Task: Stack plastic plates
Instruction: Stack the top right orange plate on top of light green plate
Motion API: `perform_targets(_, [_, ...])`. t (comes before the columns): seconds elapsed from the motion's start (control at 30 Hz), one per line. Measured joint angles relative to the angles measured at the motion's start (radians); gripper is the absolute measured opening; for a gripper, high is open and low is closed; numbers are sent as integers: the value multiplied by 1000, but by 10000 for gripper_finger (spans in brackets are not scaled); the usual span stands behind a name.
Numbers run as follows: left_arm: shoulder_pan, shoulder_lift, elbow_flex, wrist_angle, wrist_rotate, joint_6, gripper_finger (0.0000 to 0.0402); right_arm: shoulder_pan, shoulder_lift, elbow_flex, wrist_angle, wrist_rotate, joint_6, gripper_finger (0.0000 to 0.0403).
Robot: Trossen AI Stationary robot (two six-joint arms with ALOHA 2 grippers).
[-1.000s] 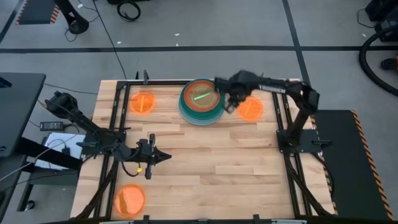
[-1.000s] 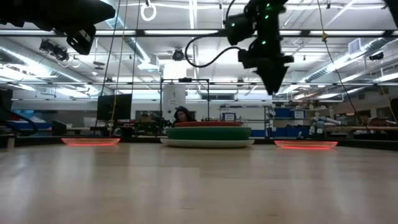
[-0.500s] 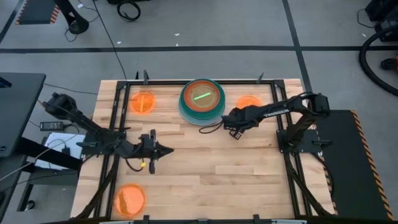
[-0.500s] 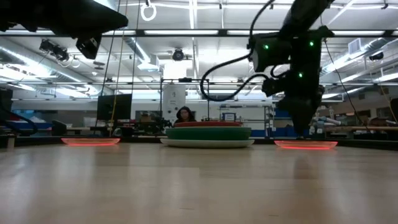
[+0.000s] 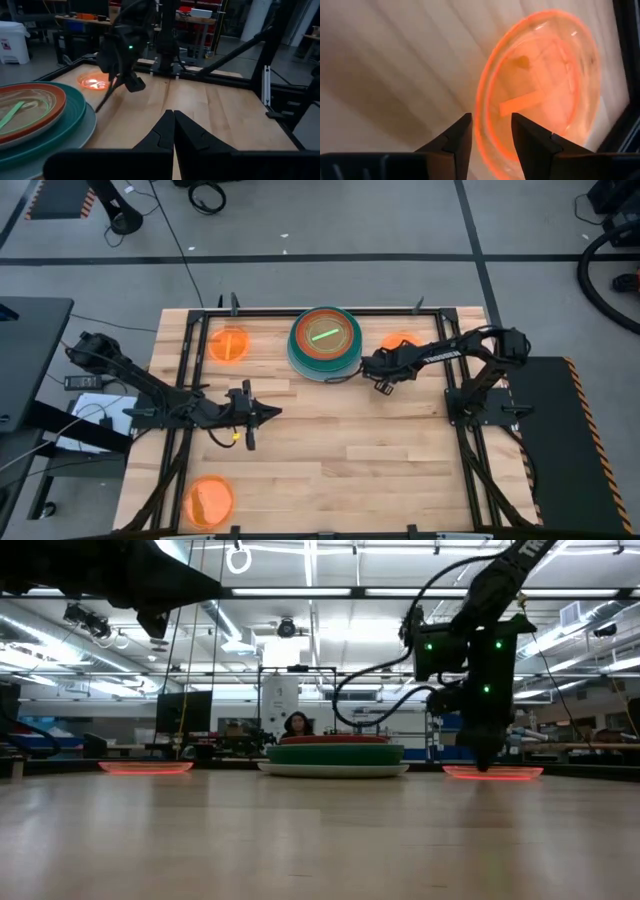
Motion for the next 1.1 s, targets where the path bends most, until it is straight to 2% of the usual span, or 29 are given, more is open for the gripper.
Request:
perform_targets(0.17, [-2,0,0,0,0,0,9,-38,0,-16,1,-74,-23,135])
perform_targets(0.47, [-2,0,0,0,0,0,9,-88,-3,-50,18,-31,-45,109])
perform_targets(0.83, [-2,0,0,-1,0,0,9,-95,-2,-69,40,-17,-72,10])
perform_targets(0.93, [-2,0,0,-2,0,-1,9,-86,3,-43,-22,9,-71,12])
perform_targets(1.1, [-1,0,0,-2,0,0,9,-27,2,76,-200,11,-74,8])
